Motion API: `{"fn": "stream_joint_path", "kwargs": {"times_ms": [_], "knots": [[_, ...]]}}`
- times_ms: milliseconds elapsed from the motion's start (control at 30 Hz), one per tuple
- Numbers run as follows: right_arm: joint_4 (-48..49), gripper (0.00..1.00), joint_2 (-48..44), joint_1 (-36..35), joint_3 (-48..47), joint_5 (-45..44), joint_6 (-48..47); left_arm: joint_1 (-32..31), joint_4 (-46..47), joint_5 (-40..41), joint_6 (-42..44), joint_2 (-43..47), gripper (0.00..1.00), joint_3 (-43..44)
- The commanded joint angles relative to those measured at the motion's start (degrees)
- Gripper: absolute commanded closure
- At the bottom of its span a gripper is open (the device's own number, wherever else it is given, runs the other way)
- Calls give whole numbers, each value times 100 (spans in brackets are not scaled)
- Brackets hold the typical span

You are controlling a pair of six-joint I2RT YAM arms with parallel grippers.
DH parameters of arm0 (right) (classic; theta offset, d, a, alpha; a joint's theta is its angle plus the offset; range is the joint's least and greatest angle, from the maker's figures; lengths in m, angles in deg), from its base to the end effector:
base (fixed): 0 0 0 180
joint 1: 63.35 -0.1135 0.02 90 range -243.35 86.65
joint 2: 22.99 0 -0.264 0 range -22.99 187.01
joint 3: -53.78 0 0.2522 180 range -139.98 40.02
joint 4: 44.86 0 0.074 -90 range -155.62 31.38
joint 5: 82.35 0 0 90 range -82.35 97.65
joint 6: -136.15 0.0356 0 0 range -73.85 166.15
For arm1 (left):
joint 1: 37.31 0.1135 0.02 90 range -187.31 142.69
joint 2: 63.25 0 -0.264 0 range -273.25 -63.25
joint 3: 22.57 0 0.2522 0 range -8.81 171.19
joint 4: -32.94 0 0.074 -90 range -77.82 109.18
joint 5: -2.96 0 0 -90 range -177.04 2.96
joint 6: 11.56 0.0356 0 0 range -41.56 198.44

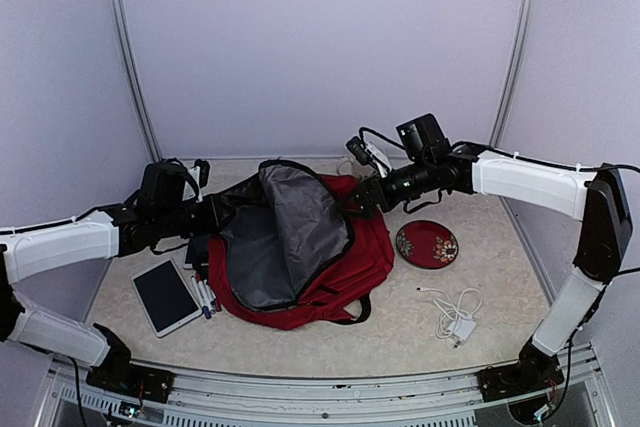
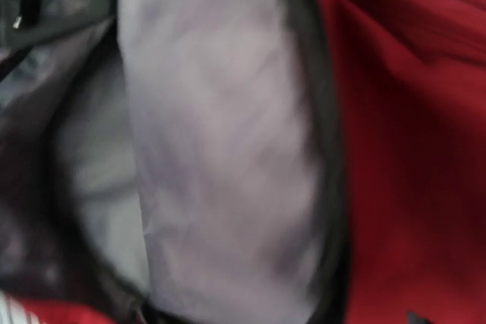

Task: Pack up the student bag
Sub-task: Adjust the student bag at the center of the board, then place the student bag at the center of the board.

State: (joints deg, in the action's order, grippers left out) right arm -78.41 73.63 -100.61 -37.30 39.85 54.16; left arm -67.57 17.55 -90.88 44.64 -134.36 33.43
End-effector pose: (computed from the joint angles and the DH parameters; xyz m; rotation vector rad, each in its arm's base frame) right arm 0.2928 0.2465 0.2857 -0.8944 2.1647 1.0433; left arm 0.2341 -0.1393 0.2420 -0.0257 2.1902 -0.7261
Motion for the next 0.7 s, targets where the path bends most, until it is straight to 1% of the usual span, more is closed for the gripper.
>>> {"fn": "stream_joint_path", "kwargs": {"times_ms": [0,67,100,200,267,300,333,367,467,500,533,600,667], "knots": [[1479,11,-265,-159,501,-124,758,65,825,-37,-996,167,100,-404],[1907,11,-141,-191,775,7,1002,66,928,-89,-1024,105,100,-539],[1958,11,-53,-194,832,-78,1071,67,969,-91,-1025,58,100,-587],[1751,11,123,-204,872,-817,1166,104,1102,-68,-917,-140,100,-648],[1668,11,201,-203,898,-1031,1190,145,1173,-300,-705,-455,100,-516],[1682,11,236,-210,912,-1013,1216,146,1097,-390,-587,-666,98,-390],[1690,11,275,-230,907,-973,1228,147,1030,-449,-478,-860,93,-258],[1675,11,309,-265,888,-968,1229,149,919,-455,-407,-1053,82,-139],[1550,12,355,-425,783,-1186,1204,158,576,-96,-336,-1044,18,69],[1536,12,350,-490,752,-1261,1243,153,453,63,-297,-960,3,125],[1538,13,337,-550,715,-1319,1290,164,271,234,-238,-872,1,198],[1533,14,296,-763,600,-1502,1320,182,-394,629,-69,-750,1,469],[1513,15,233,-994,425,-1826,1294,241,-1226,1172,-113,-662,1,795]]}}
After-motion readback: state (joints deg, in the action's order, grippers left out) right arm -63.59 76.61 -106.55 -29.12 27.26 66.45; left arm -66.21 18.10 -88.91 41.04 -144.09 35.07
